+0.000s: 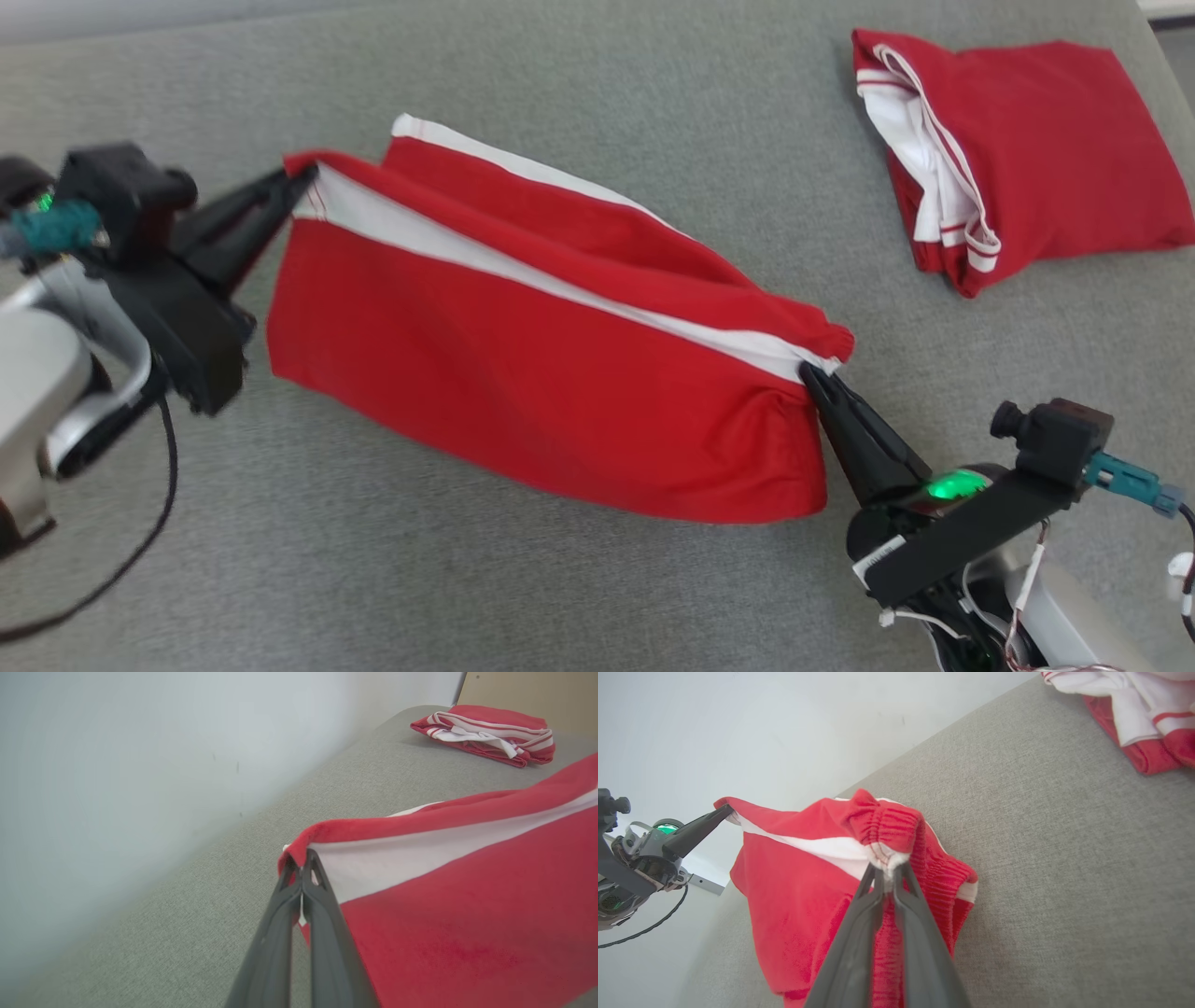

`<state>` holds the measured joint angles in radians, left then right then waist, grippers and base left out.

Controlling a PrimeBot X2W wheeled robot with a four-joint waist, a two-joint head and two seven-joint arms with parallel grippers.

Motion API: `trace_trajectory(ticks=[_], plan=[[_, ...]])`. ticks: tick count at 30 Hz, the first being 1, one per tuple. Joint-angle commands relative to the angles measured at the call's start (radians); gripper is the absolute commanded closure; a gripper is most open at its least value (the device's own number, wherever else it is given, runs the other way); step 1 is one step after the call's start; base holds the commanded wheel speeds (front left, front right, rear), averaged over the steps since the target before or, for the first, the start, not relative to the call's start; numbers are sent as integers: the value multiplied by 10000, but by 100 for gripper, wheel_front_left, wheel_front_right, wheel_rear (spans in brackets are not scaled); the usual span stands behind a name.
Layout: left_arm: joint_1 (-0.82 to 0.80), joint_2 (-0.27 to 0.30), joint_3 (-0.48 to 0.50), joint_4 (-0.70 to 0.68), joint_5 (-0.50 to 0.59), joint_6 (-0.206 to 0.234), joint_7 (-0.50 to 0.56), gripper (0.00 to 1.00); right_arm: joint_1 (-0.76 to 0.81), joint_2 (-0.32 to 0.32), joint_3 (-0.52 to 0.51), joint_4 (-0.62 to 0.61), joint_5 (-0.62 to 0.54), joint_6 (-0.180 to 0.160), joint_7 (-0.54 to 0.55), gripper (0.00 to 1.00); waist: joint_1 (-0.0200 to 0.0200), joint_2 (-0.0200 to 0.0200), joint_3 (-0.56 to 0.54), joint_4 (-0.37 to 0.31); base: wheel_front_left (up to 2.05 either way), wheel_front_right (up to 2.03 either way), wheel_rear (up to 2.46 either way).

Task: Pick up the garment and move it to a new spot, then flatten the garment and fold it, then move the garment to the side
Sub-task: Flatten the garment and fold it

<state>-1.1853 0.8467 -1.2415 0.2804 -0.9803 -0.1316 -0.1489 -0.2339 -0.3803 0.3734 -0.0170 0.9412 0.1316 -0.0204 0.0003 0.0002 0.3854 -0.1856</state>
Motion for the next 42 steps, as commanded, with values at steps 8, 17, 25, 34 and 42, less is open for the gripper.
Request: trace_trajectory(ticks=[8,17,25,34,42], plan=[[-1237,-298,-377,930,-270,23,241,100,-632,319,383,24,-188,-25,-348,100,-3,-2,860,-776,0,0,0],[-1514,-403,-395,1423,35,23,478,100,-939,629,502,-91,-550,-25,-620,100,-3,-2,1301,-1205,0,0,0],[-1684,-588,-396,1861,48,23,390,100,-1141,968,381,120,-991,-25,-690,100,-3,-2,1610,-1306,0,0,0],[-1544,-938,-394,2409,116,23,-132,0,-1199,1156,242,376,-1169,-25,-589,0,-3,-2,1444,-1219,0,0,0],[-1139,-802,-389,2373,-207,23,-947,0,-646,863,-496,87,-1434,-25,-952,0,-3,-2,619,-1112,0,0,0]])
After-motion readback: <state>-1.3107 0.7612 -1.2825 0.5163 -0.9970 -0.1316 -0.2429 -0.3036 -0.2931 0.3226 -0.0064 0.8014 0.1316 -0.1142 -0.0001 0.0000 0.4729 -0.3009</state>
